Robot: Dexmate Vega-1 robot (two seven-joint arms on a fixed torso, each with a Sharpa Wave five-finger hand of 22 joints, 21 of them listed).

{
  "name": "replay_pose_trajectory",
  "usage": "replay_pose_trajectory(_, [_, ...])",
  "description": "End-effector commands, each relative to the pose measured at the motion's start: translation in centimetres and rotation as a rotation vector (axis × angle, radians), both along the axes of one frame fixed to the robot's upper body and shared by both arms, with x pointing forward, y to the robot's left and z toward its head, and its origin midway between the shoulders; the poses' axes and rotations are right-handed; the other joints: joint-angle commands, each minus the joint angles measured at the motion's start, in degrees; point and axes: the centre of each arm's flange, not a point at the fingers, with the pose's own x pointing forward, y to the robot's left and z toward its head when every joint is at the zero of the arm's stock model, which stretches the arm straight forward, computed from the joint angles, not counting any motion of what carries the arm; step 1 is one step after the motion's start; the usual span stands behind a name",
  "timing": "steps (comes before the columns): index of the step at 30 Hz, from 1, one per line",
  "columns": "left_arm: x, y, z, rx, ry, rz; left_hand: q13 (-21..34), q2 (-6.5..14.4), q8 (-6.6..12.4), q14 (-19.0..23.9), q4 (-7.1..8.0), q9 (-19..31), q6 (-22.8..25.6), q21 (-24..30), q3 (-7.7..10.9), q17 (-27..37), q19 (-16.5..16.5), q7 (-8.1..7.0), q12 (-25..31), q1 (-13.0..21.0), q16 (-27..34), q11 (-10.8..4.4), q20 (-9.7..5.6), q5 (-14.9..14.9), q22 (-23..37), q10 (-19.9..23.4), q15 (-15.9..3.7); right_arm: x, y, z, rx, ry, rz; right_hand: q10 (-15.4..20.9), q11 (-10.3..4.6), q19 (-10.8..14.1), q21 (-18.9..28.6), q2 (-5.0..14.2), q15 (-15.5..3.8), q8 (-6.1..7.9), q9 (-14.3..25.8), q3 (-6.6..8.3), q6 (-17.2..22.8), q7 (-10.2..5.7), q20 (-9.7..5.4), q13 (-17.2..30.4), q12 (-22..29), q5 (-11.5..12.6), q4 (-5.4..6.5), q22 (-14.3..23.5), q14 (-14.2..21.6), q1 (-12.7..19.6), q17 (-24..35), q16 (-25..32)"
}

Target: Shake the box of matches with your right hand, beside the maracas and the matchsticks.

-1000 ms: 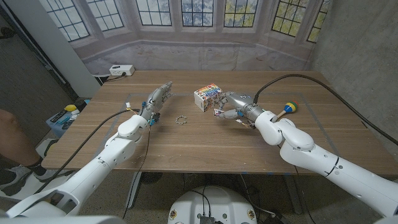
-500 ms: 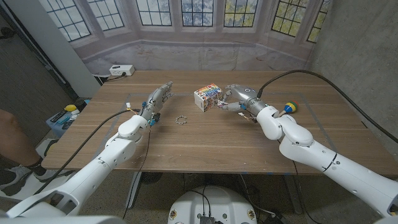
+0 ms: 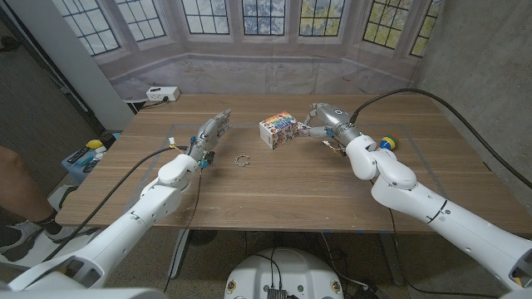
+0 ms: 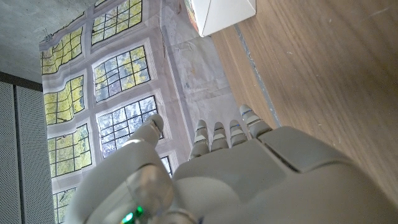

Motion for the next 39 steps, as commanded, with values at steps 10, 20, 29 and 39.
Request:
replay_pose_trajectory(10, [-0.2,-0.1,0.1,0.014,0.003,-0.004,0.3,0.1,0.33,-0.2,0.15,0.1,0.4,-0.1,-0.15,0.3,-0.1,0.14,0.5,0.6,0.1,0.03,0.61,0.4,0.1,-0.1,0.44,1.4,-1.9,2.5,0.147,-0.062,-0.057,0.2,0.42,0.3,-0.1,0.42,0.19,-0.06,0.2,-0.24,-0.2,0.5,0.22,0.1,-0.1,-0.2,-0.03,0.3,0.4,0.2,0.1,0.0])
replay_pose_trajectory(20, [-0.2,0.2,0.2,0.021,0.01,-0.004,0.3,0.2,0.33,-0.2,0.15,0.1,0.4,-0.1,-0.16,0.3,0.0,0.14,0.5,0.6,0.1,0.04,0.67,0.4,0.1,-0.1,0.39,1.7,-2.8,3.2,0.18,-0.087,-0.088,0.3,0.44,0.3,-0.1,0.52,0.32,-0.06,0.3,-0.22,-0.2,0.51,0.23,0.1,-0.1,-0.2,-0.06,0.3,0.5,0.4,0.1,0.0])
replay_pose_trajectory(29, [0.1,0.2,0.2,0.03,0.018,-0.012,0.3,0.2,0.33,-0.2,0.15,0.1,0.3,0.0,-0.17,0.3,0.0,0.11,0.5,0.6,0.1,0.06,0.63,0.4,0.1,-0.1,0.38,2.0,-3.3,3.2,0.207,-0.088,-0.106,0.3,0.43,0.3,-0.1,0.56,0.29,-0.07,0.3,-0.25,-0.2,0.64,0.2,0.1,-0.1,-0.2,-0.07,0.3,0.5,0.4,0.1,-0.1])
replay_pose_trajectory(39, [0.2,0.2,0.8,0.034,0.01,-0.01,0.3,0.2,0.33,-0.2,0.15,0.1,0.4,0.0,-0.18,0.3,0.0,0.1,0.5,0.6,0.1,-0.02,0.64,0.4,0.1,0.0,0.41,1.9,-2.3,2.7,0.194,-0.078,-0.092,0.4,0.5,0.2,-0.1,0.6,0.41,-0.09,0.3,-0.29,-0.2,0.61,0.4,0.1,-0.1,-0.3,-0.07,0.3,0.5,0.5,0.1,-0.1])
